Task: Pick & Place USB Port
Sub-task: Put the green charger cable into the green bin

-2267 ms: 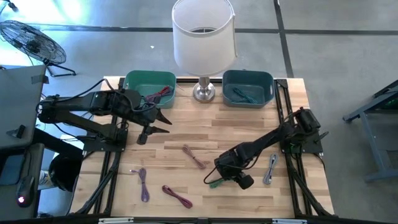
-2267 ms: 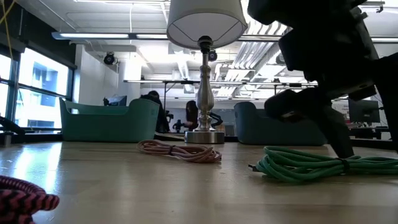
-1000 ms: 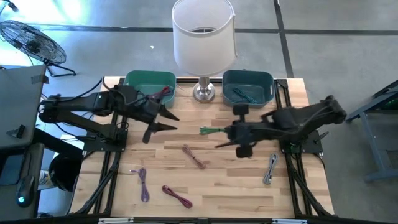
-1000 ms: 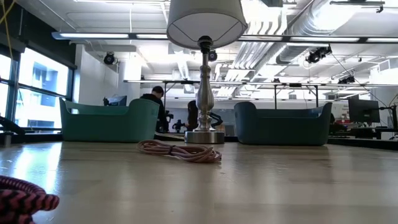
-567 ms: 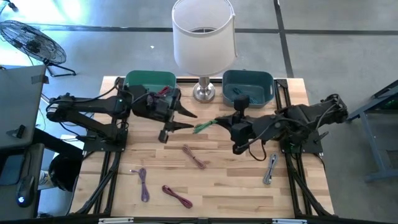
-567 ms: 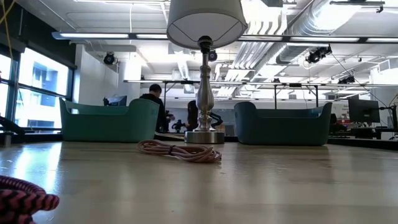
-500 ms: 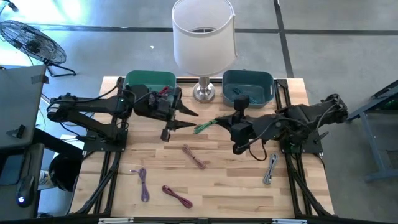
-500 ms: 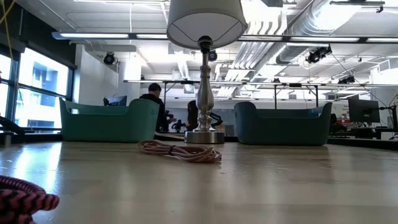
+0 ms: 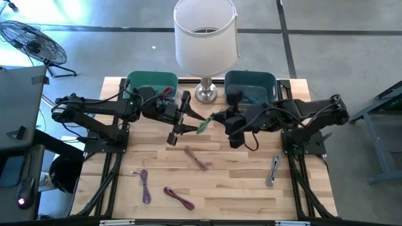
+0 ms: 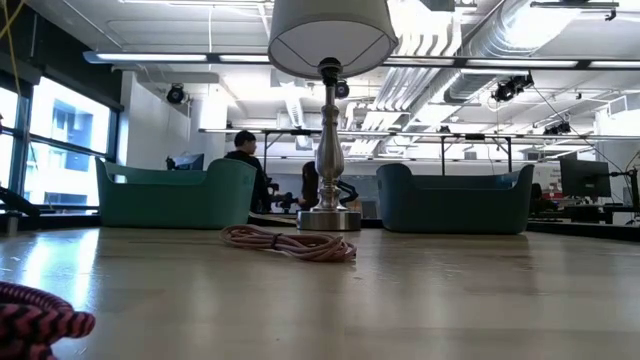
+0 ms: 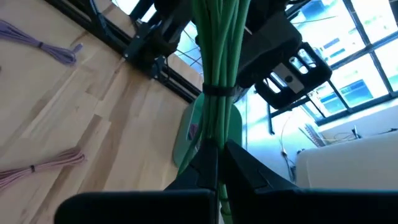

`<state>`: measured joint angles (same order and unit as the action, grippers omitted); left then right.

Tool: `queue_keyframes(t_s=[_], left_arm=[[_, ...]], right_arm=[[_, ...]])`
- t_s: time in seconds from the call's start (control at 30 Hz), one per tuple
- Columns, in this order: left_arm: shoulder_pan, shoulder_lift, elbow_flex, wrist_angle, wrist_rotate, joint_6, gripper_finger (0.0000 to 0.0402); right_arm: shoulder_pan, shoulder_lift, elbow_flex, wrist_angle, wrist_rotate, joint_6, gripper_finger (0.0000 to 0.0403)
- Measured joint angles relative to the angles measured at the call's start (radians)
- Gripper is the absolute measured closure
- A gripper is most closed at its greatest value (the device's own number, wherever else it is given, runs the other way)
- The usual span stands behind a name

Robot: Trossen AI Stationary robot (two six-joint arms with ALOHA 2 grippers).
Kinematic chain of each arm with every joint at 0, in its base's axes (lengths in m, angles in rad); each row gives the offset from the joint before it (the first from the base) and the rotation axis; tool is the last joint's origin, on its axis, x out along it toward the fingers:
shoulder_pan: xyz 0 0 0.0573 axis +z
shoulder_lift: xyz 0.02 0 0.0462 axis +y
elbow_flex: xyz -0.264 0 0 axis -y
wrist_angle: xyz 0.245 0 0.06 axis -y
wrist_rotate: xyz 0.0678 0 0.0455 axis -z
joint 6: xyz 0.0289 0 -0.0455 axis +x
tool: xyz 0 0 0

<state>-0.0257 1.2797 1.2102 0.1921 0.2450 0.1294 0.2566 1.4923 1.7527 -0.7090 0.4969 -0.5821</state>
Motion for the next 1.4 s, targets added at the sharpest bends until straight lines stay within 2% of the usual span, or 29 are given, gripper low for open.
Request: queue_keyframes(t_s=[0.7, 0.97, 1.4], left_arm=[[0.001, 0.000, 0.000, -0.014, -0.107, 0.057, 0.0257], [0.001, 0.000, 0.000, -0.007, -0.074, 0.078, 0.0257], [0.001, 0.000, 0.000, -0.008, -0.050, 0.076, 0.0257]], right_arm=[[-0.020, 0.001, 0.000, 0.015, -0.085, -0.008, 0.0402], [-0.028, 0.001, 0.000, 0.018, -0.089, -0.027, 0.0402], [-0.082, 0.028, 0.000, 0.022, -0.164, -0.033, 0.0402]])
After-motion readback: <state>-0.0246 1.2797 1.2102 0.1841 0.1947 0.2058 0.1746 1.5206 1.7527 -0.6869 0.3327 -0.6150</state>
